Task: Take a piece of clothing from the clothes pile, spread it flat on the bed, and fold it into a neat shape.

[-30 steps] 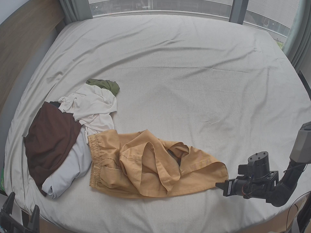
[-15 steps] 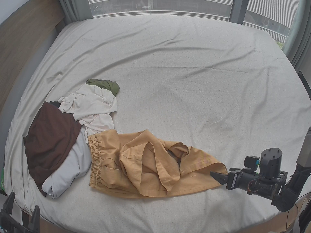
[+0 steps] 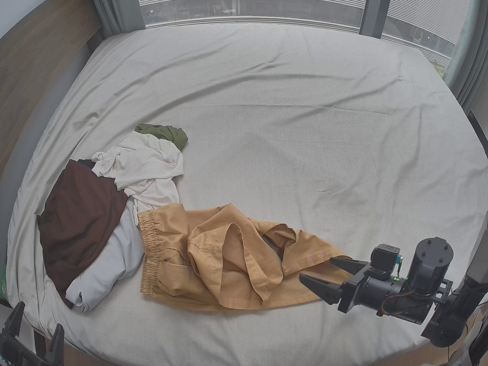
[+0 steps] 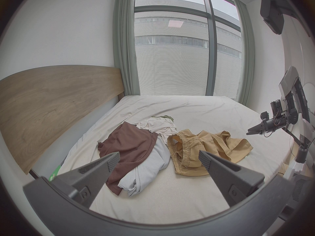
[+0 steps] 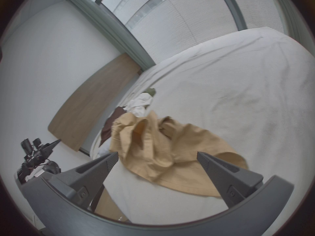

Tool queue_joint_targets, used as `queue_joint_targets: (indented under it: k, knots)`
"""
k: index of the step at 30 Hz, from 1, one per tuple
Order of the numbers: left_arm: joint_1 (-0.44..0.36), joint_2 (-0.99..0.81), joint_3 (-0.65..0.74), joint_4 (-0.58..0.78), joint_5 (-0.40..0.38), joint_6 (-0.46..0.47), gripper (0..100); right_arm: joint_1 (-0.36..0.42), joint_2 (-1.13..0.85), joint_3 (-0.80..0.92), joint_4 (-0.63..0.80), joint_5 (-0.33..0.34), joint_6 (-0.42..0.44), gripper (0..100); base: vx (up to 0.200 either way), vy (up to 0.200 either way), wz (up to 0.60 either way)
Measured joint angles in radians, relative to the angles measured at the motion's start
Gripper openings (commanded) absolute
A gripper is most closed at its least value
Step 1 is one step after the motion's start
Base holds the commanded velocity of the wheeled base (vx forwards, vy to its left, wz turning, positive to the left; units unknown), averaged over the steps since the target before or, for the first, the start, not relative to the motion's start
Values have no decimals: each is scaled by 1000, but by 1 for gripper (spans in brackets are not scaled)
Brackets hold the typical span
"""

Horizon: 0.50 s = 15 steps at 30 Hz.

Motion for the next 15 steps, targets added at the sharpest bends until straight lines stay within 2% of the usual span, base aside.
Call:
queue_joint_targets:
  k: [4, 9, 15]
  knots:
    - [0, 0, 0, -1, -2, 1, 100, 52, 20, -63, 0, 5, 1, 100, 0, 0, 0]
    - [0, 0, -6, -23, -6, -4, 100, 76, 60, -126, 1, 27, 3, 100, 0, 0, 0]
    - [-15, 47, -165, -52, -38, -8, 100, 83, 93, -150, 0, 35, 4, 100, 0, 0, 0]
